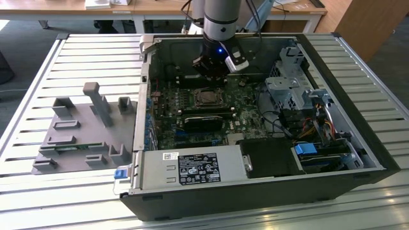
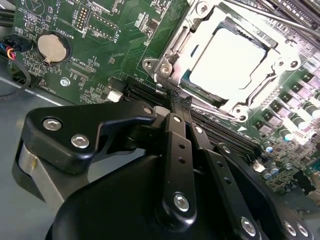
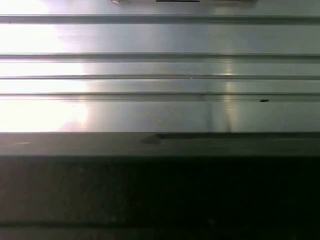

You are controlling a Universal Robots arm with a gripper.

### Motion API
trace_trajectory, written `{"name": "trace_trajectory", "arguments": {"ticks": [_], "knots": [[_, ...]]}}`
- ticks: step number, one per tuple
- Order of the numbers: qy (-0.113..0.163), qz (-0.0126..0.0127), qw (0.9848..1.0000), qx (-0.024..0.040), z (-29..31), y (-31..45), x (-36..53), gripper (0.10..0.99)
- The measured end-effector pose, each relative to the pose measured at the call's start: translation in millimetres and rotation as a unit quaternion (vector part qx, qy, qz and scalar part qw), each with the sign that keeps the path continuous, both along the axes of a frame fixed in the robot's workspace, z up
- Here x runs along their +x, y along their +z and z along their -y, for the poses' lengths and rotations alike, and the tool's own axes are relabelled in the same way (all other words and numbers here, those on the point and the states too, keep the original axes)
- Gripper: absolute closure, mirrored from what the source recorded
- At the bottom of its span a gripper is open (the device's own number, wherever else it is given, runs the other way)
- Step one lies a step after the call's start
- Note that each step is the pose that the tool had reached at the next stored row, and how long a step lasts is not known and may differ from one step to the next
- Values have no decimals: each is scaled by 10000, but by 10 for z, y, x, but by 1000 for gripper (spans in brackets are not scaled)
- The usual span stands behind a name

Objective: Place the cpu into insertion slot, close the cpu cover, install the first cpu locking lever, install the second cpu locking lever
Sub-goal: 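Install the first cpu locking lever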

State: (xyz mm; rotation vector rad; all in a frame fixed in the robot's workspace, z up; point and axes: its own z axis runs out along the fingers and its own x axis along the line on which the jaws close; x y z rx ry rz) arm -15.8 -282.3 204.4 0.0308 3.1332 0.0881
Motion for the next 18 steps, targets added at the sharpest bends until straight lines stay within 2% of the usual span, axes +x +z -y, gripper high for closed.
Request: {"name": "trace_trajectory", "arguments": {"ticks": [5,12,16,18], "knots": [[0,-2,10000,-1,0,-31,4,969],[0,-4,10000,-50,1,-66,4,969],[0,6,10000,-36,-4,-64,7,969],[0,1,10000,-45,-1,-29,5,969]]}}
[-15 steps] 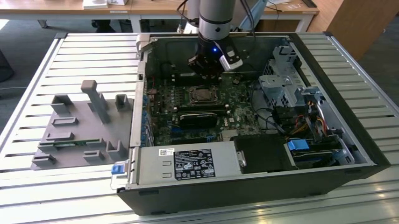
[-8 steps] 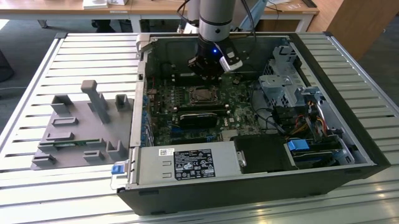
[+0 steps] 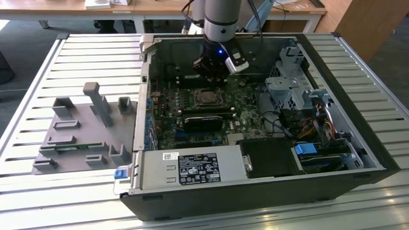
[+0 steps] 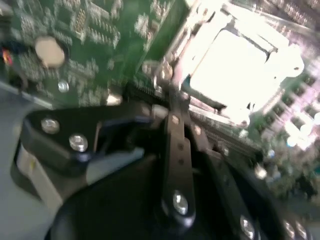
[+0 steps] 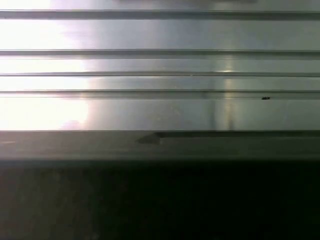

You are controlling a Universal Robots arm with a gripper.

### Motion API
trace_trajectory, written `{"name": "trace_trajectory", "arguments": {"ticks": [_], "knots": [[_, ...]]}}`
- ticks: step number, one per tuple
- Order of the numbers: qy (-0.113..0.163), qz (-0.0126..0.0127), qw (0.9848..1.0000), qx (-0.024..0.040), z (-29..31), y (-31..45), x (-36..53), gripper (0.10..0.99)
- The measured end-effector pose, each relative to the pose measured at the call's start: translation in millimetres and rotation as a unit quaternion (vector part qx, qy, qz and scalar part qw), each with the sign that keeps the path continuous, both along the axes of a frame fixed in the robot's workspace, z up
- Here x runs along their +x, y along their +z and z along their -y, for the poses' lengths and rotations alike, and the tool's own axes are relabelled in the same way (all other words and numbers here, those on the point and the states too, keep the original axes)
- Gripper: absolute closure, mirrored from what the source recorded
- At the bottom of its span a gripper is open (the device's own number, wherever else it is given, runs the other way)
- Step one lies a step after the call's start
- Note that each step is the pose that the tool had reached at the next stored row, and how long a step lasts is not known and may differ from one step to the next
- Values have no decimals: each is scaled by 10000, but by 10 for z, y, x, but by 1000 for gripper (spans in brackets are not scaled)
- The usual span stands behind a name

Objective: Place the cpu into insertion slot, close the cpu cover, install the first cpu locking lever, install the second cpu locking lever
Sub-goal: 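Install the first cpu locking lever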

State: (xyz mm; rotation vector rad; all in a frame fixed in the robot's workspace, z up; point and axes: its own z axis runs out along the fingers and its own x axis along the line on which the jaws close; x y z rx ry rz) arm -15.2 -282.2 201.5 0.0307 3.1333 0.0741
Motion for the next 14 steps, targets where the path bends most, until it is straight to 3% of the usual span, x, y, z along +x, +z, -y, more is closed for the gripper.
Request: {"name": "trace_trajectory", "arguments": {"ticks": [4,14], "knots": [[0,-1,10000,-3,0,31,0,969],[0,-3,9999,-110,0,-31,-1,969]]}}
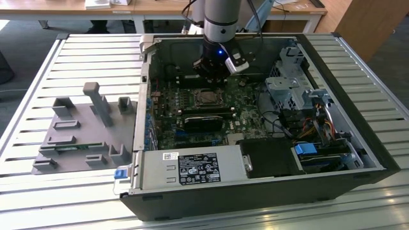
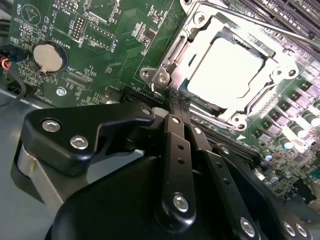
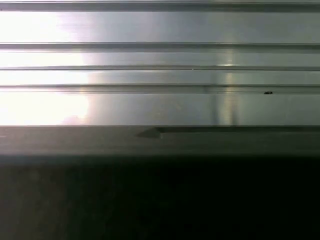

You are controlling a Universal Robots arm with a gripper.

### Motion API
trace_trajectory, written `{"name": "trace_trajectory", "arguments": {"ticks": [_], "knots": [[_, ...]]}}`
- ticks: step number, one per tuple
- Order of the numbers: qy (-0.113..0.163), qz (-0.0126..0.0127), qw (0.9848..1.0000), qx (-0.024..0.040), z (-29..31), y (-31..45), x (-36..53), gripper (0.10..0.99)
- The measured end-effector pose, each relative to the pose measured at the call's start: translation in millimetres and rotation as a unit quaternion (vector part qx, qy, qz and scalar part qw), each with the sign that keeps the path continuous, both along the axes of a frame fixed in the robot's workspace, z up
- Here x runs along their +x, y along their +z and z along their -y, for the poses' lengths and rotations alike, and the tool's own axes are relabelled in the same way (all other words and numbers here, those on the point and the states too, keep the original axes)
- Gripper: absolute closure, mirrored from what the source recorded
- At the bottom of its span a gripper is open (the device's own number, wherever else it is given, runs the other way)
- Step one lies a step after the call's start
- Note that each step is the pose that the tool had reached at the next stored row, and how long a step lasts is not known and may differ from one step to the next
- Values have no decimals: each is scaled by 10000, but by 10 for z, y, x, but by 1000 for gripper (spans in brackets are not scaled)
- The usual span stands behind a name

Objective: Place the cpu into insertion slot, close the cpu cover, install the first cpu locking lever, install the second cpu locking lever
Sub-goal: 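Install the first cpu locking lever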

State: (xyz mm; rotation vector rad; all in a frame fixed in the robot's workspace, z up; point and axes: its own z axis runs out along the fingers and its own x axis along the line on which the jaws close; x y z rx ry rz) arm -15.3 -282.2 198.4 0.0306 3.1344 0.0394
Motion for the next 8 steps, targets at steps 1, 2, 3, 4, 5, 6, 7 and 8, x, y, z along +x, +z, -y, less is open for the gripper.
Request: {"name": "trace_trajectory", "arguments": {"ticks": [1,2,3,4,5,6,7,8], "knots": [[0,1,10000,-1,-2,-8,1,969],[0,1,10000,-2,-3,-14,1,969],[0,0,10000,-4,-4,-20,0,969],[0,-2,10000,-6,-5,-25,0,969],[0,-2,10000,-8,-6,-29,0,969],[0,-2,10000,-7,-9,-32,1,969],[0,-1,10000,0,-10,-34,1,969],[0,0,10000,11,-12,-35,1,969]]}}
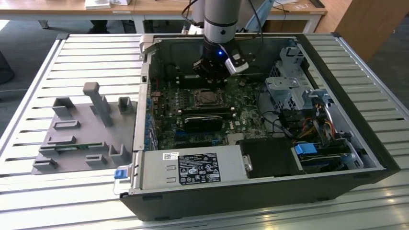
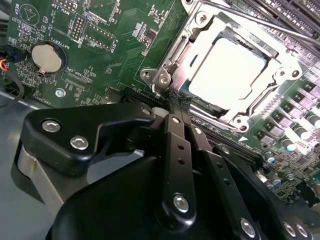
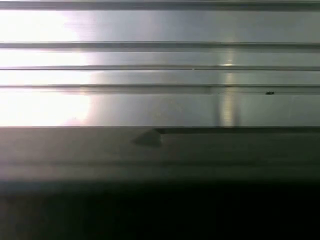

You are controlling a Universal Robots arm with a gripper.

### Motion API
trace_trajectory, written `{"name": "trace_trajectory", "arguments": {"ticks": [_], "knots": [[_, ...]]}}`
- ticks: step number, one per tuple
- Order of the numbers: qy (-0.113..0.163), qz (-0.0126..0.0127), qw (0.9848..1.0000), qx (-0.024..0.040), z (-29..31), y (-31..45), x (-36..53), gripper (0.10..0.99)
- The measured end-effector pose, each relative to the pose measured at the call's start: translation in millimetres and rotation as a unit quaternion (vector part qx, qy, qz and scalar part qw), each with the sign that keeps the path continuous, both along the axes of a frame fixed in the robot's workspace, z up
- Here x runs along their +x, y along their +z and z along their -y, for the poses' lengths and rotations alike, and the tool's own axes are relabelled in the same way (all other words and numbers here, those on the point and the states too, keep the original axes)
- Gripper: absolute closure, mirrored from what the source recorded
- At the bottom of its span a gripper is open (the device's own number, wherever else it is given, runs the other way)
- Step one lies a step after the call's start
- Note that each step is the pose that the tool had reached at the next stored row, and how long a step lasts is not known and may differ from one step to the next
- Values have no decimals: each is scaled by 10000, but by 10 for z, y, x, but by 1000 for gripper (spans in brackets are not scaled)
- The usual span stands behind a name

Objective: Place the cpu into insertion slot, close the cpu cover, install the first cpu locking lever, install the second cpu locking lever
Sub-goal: 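Install the first cpu locking lever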

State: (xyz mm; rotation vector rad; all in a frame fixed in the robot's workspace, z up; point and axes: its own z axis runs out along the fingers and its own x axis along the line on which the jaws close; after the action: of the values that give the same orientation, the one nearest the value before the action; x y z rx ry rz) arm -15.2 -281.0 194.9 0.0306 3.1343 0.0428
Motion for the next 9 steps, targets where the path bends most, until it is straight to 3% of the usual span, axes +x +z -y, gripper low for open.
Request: {"name": "trace_trajectory", "arguments": {"ticks": [9], "knots": [[0,1,10000,83,-5,7,1,969]]}}
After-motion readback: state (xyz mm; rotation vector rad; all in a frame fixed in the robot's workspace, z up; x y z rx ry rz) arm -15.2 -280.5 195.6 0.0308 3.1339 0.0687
